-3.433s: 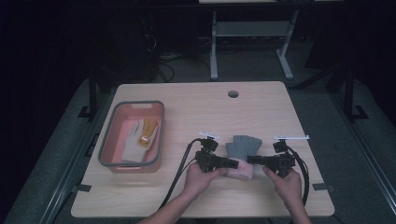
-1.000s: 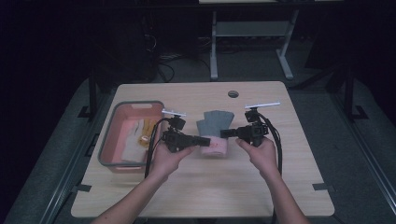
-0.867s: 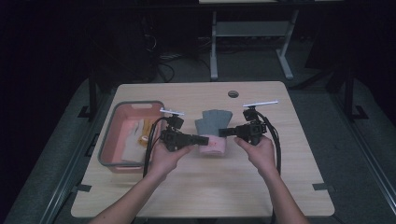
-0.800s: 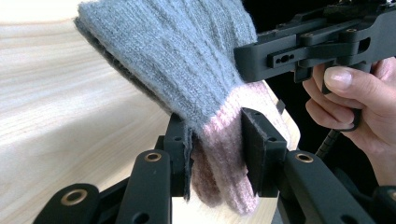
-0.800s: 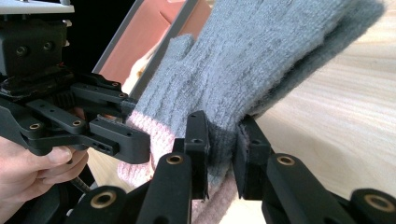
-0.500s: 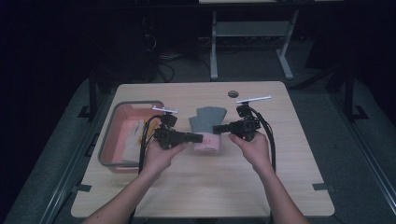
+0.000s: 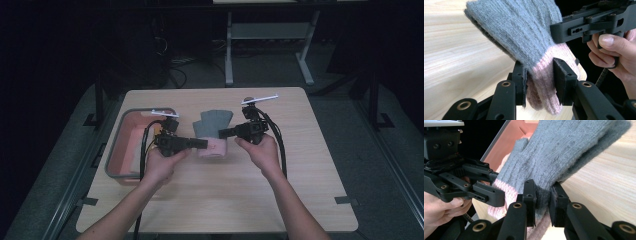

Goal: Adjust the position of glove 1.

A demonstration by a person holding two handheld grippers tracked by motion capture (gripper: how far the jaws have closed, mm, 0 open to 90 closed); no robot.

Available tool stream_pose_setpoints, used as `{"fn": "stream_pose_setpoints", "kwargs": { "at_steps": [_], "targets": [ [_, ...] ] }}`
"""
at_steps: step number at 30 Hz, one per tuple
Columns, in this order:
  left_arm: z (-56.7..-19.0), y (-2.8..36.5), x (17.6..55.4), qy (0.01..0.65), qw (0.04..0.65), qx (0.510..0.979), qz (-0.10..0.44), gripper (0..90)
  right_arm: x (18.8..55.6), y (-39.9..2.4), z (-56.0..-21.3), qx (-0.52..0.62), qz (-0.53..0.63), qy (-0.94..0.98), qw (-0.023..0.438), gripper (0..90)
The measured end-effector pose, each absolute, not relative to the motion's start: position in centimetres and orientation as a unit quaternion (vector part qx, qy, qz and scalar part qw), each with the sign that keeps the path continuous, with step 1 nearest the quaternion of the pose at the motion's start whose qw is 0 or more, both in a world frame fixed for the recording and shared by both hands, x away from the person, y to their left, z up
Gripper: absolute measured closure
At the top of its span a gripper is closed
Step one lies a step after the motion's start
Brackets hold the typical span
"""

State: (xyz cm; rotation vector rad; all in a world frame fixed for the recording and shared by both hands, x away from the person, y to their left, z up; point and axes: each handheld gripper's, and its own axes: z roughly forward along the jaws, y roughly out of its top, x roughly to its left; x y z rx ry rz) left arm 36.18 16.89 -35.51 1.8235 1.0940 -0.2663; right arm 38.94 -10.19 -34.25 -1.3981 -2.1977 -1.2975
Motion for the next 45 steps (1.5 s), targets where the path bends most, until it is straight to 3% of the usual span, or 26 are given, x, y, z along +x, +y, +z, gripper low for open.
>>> {"fn": "stream_pose_setpoints", "kwargs": {
  "at_steps": [45],
  "targets": [
    [-34.2, 24.1, 36.2, 0.470, 0.493, 0.728, -0.076, 65.8, 41.5, -2.6, -32.3, -0.430, -0.441, -0.778, 0.125, 77.4]
  ]
}}
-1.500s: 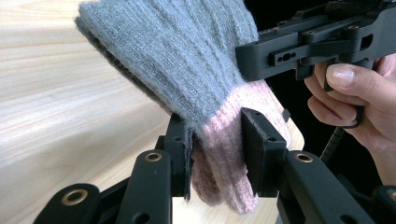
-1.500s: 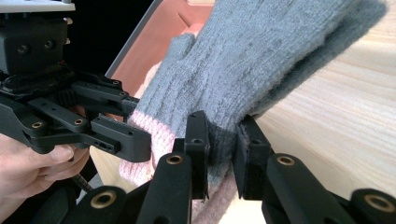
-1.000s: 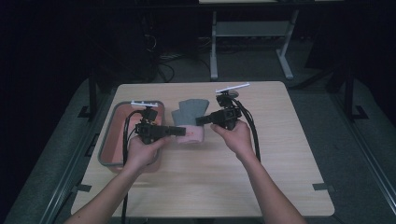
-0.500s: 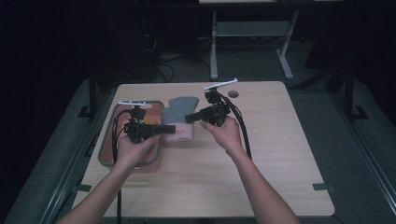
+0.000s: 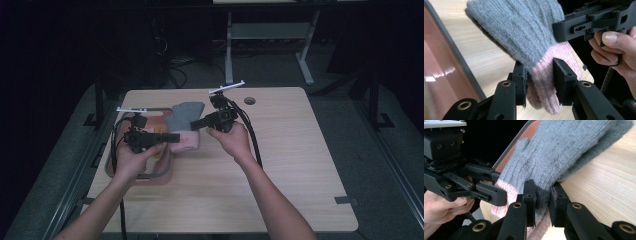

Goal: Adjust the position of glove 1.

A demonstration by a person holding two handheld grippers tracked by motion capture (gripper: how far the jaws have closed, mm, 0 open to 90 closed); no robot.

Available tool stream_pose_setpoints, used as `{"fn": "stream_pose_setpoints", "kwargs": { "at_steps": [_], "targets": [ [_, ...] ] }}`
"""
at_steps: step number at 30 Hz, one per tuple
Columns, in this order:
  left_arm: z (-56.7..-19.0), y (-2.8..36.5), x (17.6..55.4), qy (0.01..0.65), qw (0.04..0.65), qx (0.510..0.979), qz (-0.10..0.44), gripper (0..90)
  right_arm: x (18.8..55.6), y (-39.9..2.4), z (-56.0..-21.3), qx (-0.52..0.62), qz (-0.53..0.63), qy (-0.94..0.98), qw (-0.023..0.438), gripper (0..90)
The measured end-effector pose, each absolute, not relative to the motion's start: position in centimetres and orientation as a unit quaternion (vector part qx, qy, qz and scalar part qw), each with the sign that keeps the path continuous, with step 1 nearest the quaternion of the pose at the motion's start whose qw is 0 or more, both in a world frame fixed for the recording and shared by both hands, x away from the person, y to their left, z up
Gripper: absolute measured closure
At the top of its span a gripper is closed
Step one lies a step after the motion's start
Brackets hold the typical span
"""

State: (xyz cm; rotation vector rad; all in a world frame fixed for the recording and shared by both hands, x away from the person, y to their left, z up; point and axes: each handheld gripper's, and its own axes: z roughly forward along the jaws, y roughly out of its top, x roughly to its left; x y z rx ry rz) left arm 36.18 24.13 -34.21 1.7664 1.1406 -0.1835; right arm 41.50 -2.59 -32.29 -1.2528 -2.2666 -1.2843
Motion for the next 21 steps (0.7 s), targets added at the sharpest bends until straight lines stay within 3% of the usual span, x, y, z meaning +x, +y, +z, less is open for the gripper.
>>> {"fn": "stream_pose_setpoints", "kwargs": {
  "at_steps": [21],
  "targets": [
    [-34.1, 26.7, 36.0, 0.481, 0.492, 0.723, -0.065, 65.9, 42.3, 0.1, -32.2, -0.420, -0.434, -0.785, 0.136, 77.3]
  ]
}}
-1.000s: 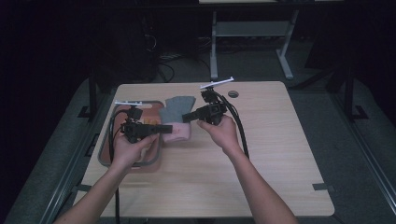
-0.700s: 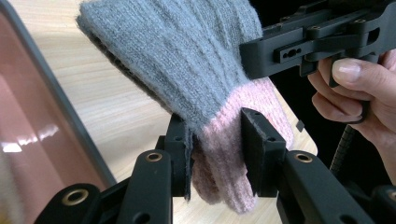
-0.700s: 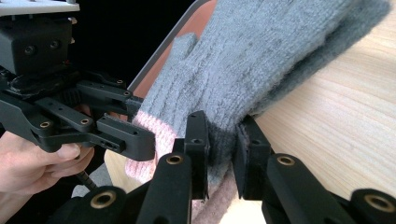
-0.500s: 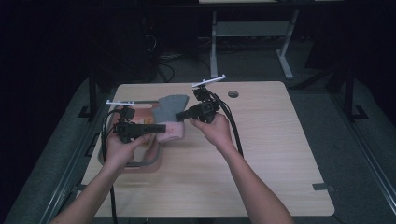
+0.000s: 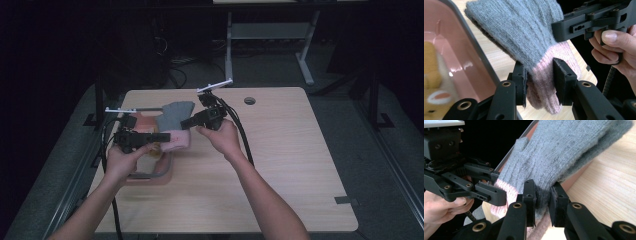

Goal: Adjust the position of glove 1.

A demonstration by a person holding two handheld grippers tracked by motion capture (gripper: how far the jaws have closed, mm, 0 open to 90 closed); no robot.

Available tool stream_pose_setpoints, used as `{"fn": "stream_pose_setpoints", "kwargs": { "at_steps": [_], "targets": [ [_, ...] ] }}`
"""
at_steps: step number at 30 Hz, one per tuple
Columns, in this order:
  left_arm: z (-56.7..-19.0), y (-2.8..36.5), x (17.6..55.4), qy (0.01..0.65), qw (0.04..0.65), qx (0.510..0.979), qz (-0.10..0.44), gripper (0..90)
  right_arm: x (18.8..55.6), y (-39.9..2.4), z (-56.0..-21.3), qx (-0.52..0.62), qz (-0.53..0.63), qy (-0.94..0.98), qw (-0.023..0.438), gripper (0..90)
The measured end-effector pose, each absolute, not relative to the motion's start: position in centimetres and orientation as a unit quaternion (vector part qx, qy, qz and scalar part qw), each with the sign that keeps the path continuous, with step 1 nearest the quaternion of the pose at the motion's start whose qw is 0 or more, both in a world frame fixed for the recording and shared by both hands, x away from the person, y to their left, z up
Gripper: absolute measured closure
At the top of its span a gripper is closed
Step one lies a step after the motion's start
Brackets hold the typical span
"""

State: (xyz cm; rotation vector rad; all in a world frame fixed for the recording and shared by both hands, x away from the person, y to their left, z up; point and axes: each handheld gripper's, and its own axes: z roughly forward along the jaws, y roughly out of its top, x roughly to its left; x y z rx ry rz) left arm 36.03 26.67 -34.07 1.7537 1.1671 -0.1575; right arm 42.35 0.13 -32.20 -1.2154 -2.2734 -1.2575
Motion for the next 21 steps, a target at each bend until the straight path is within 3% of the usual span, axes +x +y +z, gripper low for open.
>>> {"fn": "stream_pose_setpoints", "kwargs": {
  "at_steps": [21],
  "targets": [
    [-33.8, 30.5, 35.9, 0.493, 0.492, 0.715, -0.053, 66.9, 42.8, 4.1, -32.0, -0.404, -0.443, -0.788, 0.138, 77.3]
  ]
}}
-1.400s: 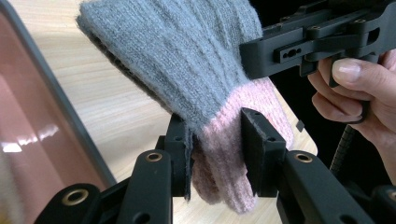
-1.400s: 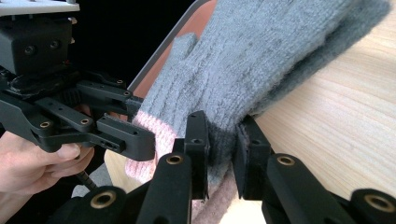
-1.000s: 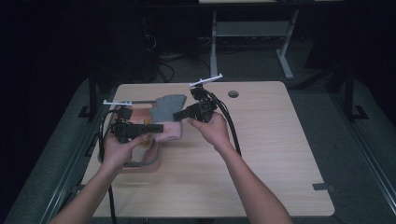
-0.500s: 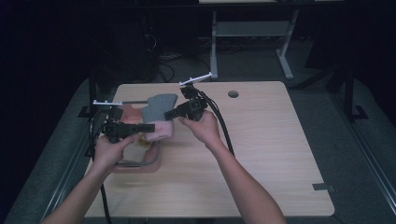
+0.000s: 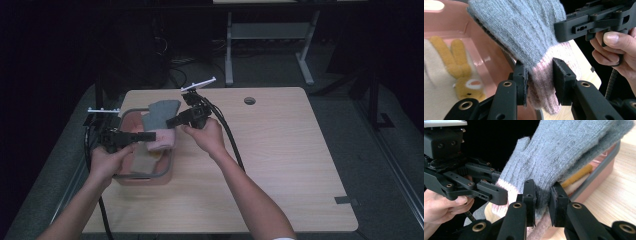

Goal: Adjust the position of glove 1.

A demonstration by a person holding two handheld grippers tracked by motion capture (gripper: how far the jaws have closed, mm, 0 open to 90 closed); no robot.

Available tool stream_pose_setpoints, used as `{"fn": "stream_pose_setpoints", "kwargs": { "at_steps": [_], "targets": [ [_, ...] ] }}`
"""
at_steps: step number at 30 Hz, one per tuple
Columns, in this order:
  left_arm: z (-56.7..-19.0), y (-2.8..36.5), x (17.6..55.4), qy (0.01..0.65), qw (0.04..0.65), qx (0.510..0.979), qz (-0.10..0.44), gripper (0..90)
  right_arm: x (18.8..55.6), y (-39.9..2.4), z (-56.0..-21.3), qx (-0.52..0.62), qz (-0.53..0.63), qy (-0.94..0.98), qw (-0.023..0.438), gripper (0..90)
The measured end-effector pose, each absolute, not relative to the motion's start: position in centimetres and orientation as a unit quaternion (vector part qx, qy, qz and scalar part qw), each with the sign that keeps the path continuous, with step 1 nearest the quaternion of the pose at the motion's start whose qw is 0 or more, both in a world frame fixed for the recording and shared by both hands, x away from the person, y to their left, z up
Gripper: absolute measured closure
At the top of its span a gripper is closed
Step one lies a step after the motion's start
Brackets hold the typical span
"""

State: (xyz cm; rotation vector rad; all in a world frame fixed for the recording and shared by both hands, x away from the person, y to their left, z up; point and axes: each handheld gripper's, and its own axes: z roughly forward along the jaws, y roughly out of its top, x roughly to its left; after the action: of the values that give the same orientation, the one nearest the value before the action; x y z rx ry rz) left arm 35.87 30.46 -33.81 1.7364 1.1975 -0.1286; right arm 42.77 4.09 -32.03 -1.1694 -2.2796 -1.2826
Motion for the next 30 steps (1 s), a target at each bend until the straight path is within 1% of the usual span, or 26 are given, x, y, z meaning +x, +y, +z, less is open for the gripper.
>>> {"fn": "stream_pose_setpoints", "kwargs": {
  "at_steps": [30],
  "targets": [
    [-34.8, 32.8, 36.0, 0.517, 0.480, 0.707, -0.055, 67.1, 43.8, 6.9, -33.4, -0.402, -0.431, -0.793, 0.154, 77.2]
  ]
}}
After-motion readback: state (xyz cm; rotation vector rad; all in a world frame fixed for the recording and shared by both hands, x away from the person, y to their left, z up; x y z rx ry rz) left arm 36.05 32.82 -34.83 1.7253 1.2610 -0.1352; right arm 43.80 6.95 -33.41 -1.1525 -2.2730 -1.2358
